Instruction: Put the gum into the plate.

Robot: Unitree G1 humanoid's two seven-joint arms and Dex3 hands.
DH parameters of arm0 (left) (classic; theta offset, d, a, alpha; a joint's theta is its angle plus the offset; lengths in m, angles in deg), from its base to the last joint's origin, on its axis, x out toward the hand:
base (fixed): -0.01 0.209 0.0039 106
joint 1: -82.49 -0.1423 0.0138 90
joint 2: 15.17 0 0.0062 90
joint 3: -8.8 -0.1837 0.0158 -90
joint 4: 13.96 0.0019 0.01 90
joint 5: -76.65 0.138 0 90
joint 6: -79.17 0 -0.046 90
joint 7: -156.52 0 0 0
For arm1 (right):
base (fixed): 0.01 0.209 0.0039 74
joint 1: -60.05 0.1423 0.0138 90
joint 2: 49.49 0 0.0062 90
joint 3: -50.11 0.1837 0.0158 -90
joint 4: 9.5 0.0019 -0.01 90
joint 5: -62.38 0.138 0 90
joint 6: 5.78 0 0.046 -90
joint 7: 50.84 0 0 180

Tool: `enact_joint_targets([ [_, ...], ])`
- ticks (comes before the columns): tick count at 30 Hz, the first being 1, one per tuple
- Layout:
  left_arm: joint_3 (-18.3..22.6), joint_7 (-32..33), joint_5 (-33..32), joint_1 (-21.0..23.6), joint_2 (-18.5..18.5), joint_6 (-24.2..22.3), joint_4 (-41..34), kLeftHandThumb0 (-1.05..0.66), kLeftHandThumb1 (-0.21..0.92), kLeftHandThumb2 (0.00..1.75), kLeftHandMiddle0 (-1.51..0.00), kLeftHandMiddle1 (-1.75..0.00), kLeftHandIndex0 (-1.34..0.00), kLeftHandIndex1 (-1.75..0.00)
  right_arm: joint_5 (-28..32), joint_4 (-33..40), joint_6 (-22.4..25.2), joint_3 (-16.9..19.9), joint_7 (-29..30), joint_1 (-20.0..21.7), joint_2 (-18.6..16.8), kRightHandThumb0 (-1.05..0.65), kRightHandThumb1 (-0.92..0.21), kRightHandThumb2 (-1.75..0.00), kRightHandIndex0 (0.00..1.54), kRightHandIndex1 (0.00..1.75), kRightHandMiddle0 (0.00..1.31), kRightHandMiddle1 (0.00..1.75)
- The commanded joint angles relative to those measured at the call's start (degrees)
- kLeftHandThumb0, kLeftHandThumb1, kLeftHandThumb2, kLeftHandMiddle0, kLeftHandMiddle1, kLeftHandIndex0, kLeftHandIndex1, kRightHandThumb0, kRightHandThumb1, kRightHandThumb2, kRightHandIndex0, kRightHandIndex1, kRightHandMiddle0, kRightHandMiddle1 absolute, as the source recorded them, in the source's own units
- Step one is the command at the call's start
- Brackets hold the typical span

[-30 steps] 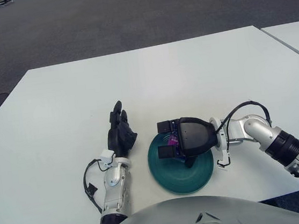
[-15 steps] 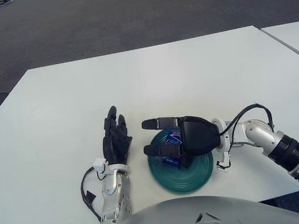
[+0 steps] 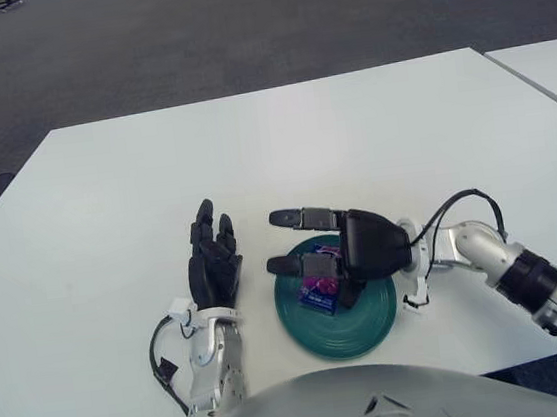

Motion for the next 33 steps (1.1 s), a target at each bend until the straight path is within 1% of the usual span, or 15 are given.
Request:
enact_joint_targets([
  [1,-1.9,-2.9,0.1,-4.3,4.7,0.9,0.1,-0.9,0.92,1.1,-0.16,0.0,0.0,-0.31,26.2,-20.4,-6.0,4.9,-8.8,6.0,-8.9,-0.9,-0.92,-0.97,0.09,0.02,0.0,0.33],
  [3,-2.2,-2.3,3.0,-3.9,3.5,2.3,1.3,-0.91,0.92,1.09,-0.15,0.0,0.0,-0.29,31.5,-23.9,-6.7,6.8,-9.1,5.7,-11.3,-0.87,-0.92,-0.91,0.22,0.05,0.0,0.59],
  [4,-1.7,-1.7,4.6,-2.7,3.0,3.4,3.8,-0.91,0.92,1.08,-0.14,0.0,0.0,-0.29,35.5,-26.0,-6.5,8.7,-9.7,5.4,-12.7,-0.87,-0.92,-0.9,0.25,0.06,0.0,0.64],
  [5,-1.2,-1.4,5.7,-1.9,2.7,4.2,5.6,-0.91,0.92,1.07,-0.14,0.0,0.0,-0.3,38.5,-27.6,-6.4,10.1,-10.4,5.3,-13.8,-0.85,-0.92,-0.86,0.32,0.08,0.04,0.77],
  [6,-0.3,-1.3,6.1,-0.7,2.2,4.9,8.0,-0.91,0.92,1.06,-0.14,0.0,0.0,-0.31,42.3,-30.0,-6.0,12.2,-11.8,5.5,-14.9,-0.84,-0.92,-0.83,0.37,0.09,0.07,0.85],
  [8,0.8,-1.2,6.2,0.4,1.8,5.6,10.2,-0.91,0.92,1.04,-0.15,0.0,0.0,-0.34,47.7,-32.7,-5.5,14.9,-14.8,5.8,-16.0,-0.83,-0.92,-0.78,0.43,0.11,0.12,0.95],
  [9,0.9,-1.1,6.2,0.6,1.7,5.7,10.6,-0.92,0.92,1.02,-0.15,-0.01,0.0,-0.38,49.7,-33.4,-5.4,15.6,-16.1,5.9,-16.4,-0.82,-0.92,-0.76,0.45,0.13,0.15,0.99],
  [10,0.9,-0.8,6.6,0.5,1.8,5.9,10.4,-0.92,0.92,1.02,-0.15,-0.01,0.0,-0.39,54.0,-33.6,-4.0,17.4,-19.4,5.7,-16.8,-0.81,-0.92,-0.75,0.47,0.13,0.16,1.0],
  [13,0.8,-0.7,7.1,0.5,1.6,6.6,10.5,-0.93,0.92,0.99,-0.17,-0.01,0.0,-0.5,62.4,-34.3,-0.4,21.3,-26.4,5.0,-18.0,-0.8,-0.92,-0.72,0.51,0.15,0.21,1.06],
  [15,0.9,-0.8,7.4,0.7,1.3,7.0,11.1,-0.94,0.92,0.98,-0.19,-0.01,0.0,-0.57,67.1,-36.0,3.6,25.0,-31.1,4.3,-19.0,-0.78,-0.92,-0.72,0.53,0.16,0.22,1.07],
  [17,1.0,-0.9,8.0,1.3,0.8,7.5,12.3,-0.95,0.92,0.97,-0.2,-0.02,0.0,-0.64,72.7,-38.0,9.5,30.7,-35.4,3.3,-19.8,-0.74,-0.92,-0.74,0.54,0.17,0.23,1.05],
  [19,1.3,-1.2,8.0,1.6,0.6,8.0,12.9,-0.96,0.92,0.97,-0.21,-0.02,0.0,-0.69,74.3,-36.5,14.6,33.1,-33.2,1.5,-20.9,-0.71,-0.92,-0.76,0.54,0.18,0.23,1.03],
  [22,1.7,-1.8,7.7,1.8,0.7,8.7,13.5,-0.96,0.92,0.96,-0.23,-0.02,0.0,-0.77,74.6,-33.9,18.4,33.9,-30.7,-0.7,-22.2,-0.62,-0.92,-0.83,0.49,0.16,0.19,0.98],
  [26,2.3,-2.3,7.8,2.4,0.6,10.0,14.6,-0.95,0.92,0.96,-0.24,-0.02,0.0,-0.82,75.5,-30.9,21.5,34.6,-30.8,-4.4,-22.9,-0.59,-0.92,-0.86,0.46,0.14,0.15,0.94],
  [33,2.9,-2.2,9.2,2.9,0.5,10.7,15.6,-0.93,0.92,0.97,-0.25,-0.02,0.0,-0.84,76.4,-29.2,25.9,36.7,-32.9,-6.8,-23.2,-0.57,-0.92,-0.9,0.34,0.06,0.05,0.88],
])
